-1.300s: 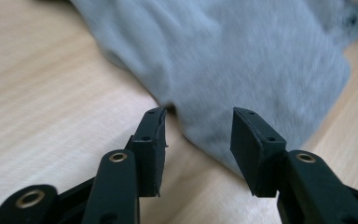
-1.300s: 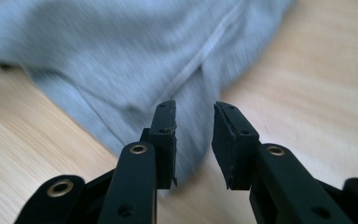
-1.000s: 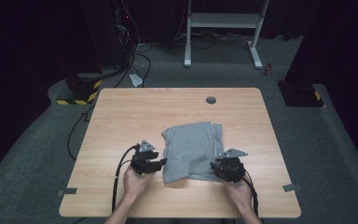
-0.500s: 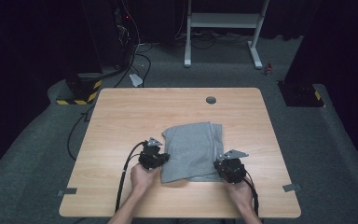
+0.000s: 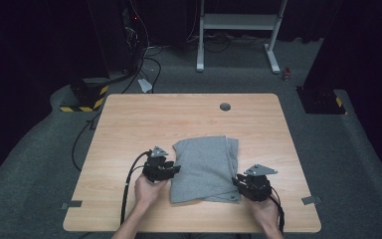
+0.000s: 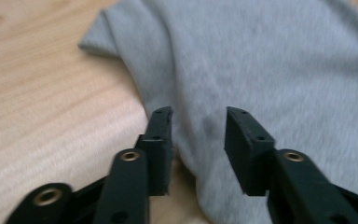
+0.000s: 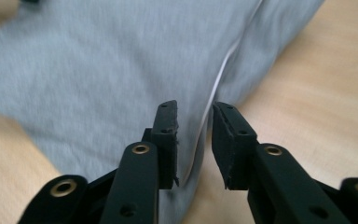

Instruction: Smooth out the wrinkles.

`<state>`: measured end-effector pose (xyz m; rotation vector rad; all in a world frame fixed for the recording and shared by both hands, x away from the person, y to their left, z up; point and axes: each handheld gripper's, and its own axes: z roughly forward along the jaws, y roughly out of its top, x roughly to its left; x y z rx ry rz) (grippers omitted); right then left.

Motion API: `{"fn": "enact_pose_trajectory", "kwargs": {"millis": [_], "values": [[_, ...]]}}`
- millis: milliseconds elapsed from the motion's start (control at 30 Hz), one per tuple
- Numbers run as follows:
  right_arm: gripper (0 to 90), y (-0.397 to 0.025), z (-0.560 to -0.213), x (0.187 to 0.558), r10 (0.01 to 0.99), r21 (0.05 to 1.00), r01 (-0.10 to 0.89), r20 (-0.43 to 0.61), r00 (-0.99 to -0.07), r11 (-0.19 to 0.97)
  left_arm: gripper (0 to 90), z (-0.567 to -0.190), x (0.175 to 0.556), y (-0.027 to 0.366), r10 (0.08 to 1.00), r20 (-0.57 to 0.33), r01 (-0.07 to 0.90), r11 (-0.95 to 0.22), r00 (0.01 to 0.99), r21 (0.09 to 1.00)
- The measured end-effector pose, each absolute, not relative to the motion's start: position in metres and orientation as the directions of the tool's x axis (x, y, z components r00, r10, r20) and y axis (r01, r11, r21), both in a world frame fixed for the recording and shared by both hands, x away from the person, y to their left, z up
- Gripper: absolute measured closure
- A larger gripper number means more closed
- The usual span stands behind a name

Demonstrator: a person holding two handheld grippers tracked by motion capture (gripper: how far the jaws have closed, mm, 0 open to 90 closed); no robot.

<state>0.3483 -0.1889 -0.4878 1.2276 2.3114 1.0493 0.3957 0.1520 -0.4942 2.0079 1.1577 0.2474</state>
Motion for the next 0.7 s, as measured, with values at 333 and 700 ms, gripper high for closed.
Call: {"fn": "enact_pose_trajectory", "kwargs": {"millis": [333,700], "values": [[84.6,-0.172,-0.498,0.377,0.822,0.691,0.604,0.024,-0.569,0.398,78.6,-0.507,0.408,0.132,0.772,-0.207,0.653,-0.325,0.601,0.684],[76.6,-0.183,-0.498,0.356,0.786,0.688,0.593,0.052,-0.616,0.418,63.5,-0.495,0.376,0.14,0.759,-0.175,0.62,-0.351,0.628,0.702]]}}
